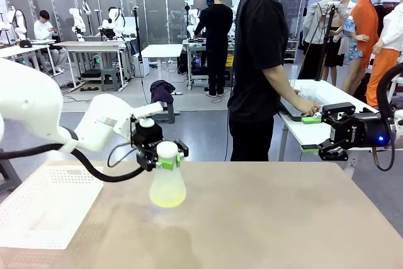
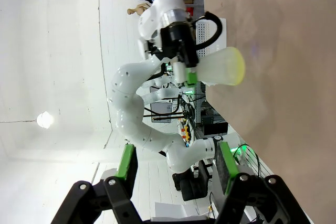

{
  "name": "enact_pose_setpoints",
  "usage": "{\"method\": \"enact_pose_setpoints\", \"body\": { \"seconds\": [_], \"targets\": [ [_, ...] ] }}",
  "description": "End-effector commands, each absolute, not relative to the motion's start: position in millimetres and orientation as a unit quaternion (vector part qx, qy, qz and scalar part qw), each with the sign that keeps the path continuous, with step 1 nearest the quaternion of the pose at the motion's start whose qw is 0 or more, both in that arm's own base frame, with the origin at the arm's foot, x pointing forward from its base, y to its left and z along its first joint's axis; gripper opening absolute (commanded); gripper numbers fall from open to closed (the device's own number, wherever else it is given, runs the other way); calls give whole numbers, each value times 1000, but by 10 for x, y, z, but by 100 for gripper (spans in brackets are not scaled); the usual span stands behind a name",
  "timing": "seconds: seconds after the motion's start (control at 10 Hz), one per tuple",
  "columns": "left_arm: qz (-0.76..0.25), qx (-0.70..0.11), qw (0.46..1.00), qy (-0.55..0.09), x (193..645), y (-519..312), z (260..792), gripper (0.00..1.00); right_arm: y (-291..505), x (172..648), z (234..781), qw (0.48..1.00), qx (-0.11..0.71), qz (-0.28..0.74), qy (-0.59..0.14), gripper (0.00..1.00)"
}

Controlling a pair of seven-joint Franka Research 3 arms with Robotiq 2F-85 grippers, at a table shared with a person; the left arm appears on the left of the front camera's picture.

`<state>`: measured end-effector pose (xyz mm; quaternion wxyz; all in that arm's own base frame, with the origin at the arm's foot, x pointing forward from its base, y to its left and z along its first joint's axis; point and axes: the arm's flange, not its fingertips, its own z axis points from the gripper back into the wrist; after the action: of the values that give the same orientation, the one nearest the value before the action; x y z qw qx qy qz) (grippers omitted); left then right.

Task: Prepare the solutions needed for the experiment.
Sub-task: When the human places the Big flask in the center of the table, pick up the Big flask and place it in the left Organizing basket.

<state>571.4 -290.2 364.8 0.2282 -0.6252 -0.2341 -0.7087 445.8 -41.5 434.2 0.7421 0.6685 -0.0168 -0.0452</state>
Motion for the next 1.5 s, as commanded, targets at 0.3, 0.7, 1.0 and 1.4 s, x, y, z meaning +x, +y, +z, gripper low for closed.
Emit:
{"method": "enact_pose_setpoints", "body": {
  "seconds": [0.3, 0.7, 1.0, 1.4],
  "targets": [
    [-745, -546, 263, -278, 5551, -2243, 4744, 0, -413, 4456, 4358, 741, 670, -43, -17, 76],
    [-740, -461, 341, -350, 5168, -1292, 4938, 0, -413, 4456, 4358, 741, 670, -43, -17, 76],
    [-701, -416, 402, -418, 4977, -454, 4771, 0, -413, 4456, 4358, 741, 670, -43, -17, 76],
    [-615, -454, 464, -449, 4986, 522, 4362, 0, -413, 4456, 4358, 741, 670, -43, -17, 76]
  ]
}}
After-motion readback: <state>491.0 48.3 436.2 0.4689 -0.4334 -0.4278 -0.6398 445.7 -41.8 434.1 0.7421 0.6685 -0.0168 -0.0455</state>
